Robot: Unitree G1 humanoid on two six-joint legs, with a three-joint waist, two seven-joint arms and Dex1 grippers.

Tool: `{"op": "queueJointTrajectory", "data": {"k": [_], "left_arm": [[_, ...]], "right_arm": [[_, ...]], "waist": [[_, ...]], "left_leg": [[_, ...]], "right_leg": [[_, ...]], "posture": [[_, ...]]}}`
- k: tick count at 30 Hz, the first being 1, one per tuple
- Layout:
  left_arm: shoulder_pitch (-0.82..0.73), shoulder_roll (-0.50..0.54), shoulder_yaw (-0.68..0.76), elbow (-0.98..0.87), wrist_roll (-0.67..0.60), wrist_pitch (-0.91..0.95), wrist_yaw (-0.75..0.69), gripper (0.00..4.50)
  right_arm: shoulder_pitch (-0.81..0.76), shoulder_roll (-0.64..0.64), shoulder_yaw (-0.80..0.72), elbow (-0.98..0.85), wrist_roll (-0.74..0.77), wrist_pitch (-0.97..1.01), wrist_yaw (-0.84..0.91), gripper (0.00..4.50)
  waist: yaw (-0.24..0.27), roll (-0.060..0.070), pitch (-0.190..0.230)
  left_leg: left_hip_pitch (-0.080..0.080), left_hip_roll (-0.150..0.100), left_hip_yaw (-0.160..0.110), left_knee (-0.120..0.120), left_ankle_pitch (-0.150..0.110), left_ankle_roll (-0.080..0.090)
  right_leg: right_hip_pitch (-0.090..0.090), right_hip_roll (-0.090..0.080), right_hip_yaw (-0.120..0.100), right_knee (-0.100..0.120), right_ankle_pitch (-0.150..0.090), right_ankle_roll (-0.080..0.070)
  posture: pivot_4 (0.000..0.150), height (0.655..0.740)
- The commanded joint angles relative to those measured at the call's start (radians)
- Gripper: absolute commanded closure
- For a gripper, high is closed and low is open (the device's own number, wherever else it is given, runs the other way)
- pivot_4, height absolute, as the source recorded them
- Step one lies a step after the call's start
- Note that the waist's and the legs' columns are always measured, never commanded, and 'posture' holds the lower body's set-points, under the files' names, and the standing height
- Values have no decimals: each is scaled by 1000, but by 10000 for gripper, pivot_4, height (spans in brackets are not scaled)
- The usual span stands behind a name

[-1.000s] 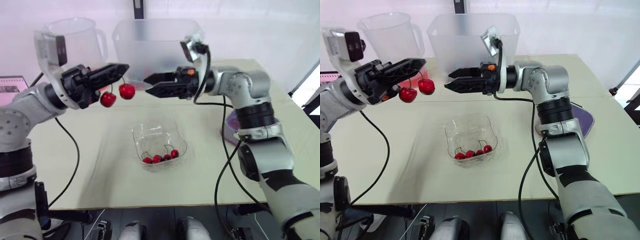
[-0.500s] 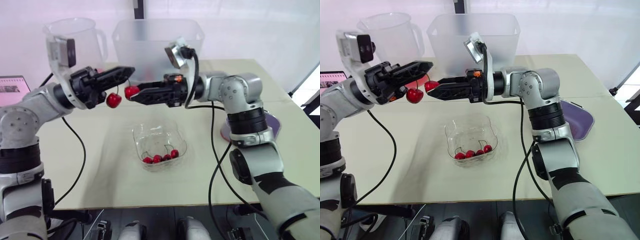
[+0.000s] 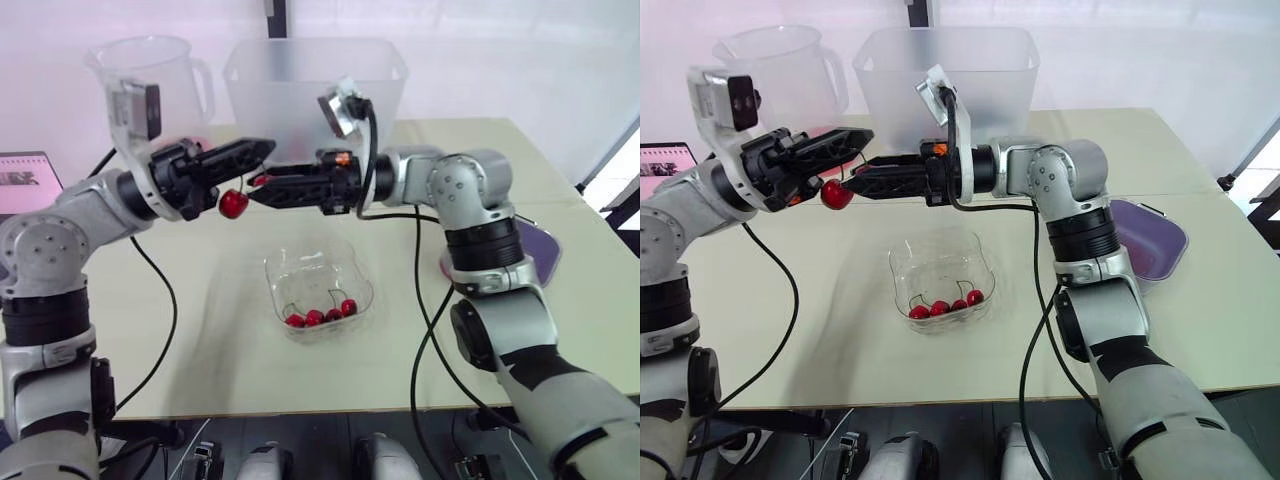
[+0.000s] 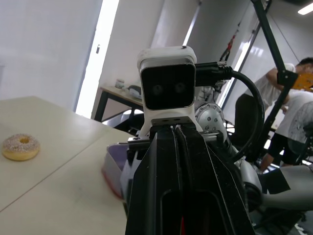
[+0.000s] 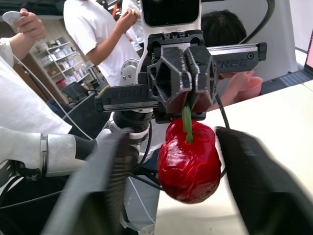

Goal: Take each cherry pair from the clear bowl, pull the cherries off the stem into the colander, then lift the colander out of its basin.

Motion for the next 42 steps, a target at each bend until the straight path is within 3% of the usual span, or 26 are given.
{"op": "queueJointTrajectory", "data": {"k": [1, 19, 24, 38, 42], "left_arm": [[-20, 8, 27, -7, 11, -8, -10, 45000], [-15, -16, 28, -18, 24, -12, -12, 45000], [-16, -20, 30, -22, 18, -5, -11, 45000], [-22, -32, 36, -18, 24, -14, -3, 45000], [-16, -35, 42, -28, 18, -8, 5, 45000]], "right_arm": [[8, 6, -10, -52, 29, 13, -5, 26421], [11, 8, -21, -64, 43, 36, -31, 26421], [20, 4, -19, -69, 55, 44, -33, 39380], [149, -118, 154, -180, -8, 25, 60, 39380], [179, -183, 109, -202, 4, 38, 49, 39380]], "waist": [[0, 0, 0], [0, 0, 0], [0, 0, 0], [2, 0, 0], [5, 0, 0]], "left_leg": [[0, 0, 0, 0, 0, 0], [0, 0, 0, 0, 0, 0], [0, 0, 0, 0, 0, 0], [0, 0, 0, 0, 0, 0], [0, 0, 0, 0, 0, 0]], "right_leg": [[0, 0, 0, 0, 0, 0], [0, 0, 0, 0, 0, 0], [0, 0, 0, 0, 0, 0], [0, 0, 0, 0, 0, 0], [0, 0, 0, 0, 0, 0]], "posture": [[1500, 6886], [1500, 6886], [1500, 6886], [1500, 6886], [1500, 6886]]}}
